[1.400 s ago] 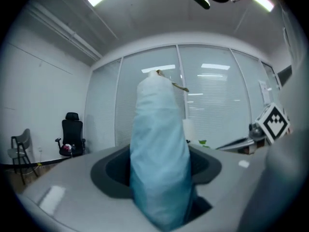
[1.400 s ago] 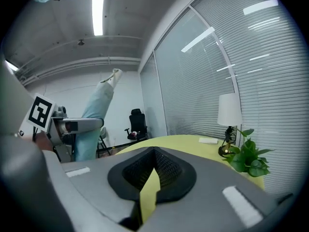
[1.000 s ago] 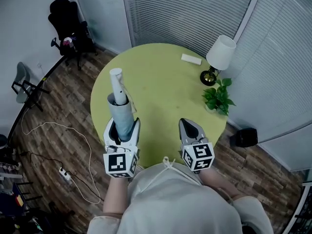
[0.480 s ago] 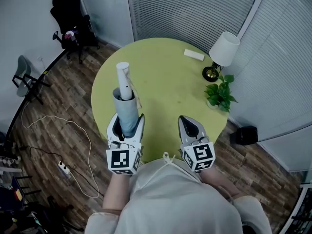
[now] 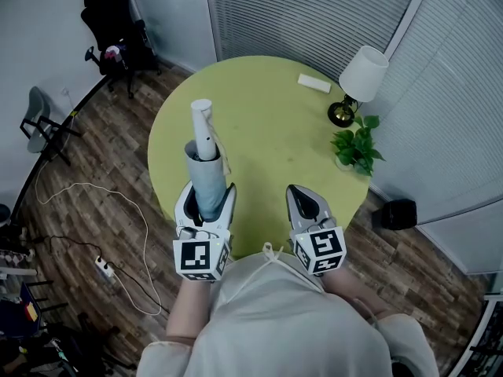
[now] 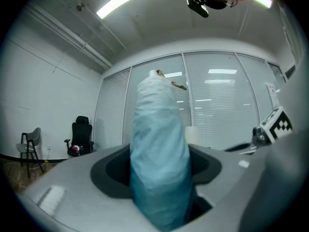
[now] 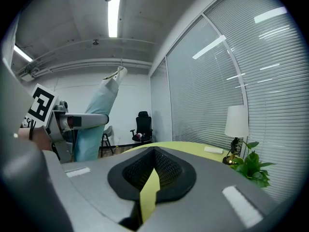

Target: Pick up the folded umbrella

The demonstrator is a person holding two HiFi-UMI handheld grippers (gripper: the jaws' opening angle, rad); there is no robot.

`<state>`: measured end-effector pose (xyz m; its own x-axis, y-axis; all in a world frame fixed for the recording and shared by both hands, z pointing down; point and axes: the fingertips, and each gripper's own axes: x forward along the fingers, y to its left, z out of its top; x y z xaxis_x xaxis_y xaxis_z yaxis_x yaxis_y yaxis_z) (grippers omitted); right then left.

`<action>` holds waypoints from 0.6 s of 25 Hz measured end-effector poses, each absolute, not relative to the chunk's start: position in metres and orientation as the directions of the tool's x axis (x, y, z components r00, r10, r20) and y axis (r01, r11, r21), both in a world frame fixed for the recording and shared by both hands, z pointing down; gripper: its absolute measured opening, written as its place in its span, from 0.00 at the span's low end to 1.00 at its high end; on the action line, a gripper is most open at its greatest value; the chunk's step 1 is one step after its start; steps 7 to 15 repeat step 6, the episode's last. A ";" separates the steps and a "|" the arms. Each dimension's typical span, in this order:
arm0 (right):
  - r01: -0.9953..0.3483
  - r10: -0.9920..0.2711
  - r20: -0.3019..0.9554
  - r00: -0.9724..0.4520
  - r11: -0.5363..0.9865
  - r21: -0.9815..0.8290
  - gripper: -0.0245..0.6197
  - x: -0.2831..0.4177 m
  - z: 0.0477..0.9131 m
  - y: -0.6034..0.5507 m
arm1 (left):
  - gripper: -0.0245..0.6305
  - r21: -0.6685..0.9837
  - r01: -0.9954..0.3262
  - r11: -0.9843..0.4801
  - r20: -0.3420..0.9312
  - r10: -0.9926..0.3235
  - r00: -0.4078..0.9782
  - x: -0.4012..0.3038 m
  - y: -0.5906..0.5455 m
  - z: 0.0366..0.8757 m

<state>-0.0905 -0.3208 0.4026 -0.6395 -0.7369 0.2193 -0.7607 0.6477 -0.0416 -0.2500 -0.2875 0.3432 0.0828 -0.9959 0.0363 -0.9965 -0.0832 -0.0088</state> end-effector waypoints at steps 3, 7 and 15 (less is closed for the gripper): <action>-0.763 -0.737 0.228 -0.637 0.644 -0.050 0.04 -0.093 0.405 -0.319 | 0.50 -0.005 -0.996 -0.089 0.044 -0.995 0.088 -0.250 -0.286 0.345; -0.762 -0.734 0.231 -0.639 0.645 -0.060 0.04 -0.097 0.407 -0.318 | 0.50 0.003 -0.996 -0.091 0.050 -0.995 0.091 -0.251 -0.285 0.348; -0.762 -0.734 0.231 -0.639 0.645 -0.060 0.04 -0.097 0.407 -0.318 | 0.50 0.003 -0.996 -0.091 0.050 -0.995 0.091 -0.251 -0.285 0.348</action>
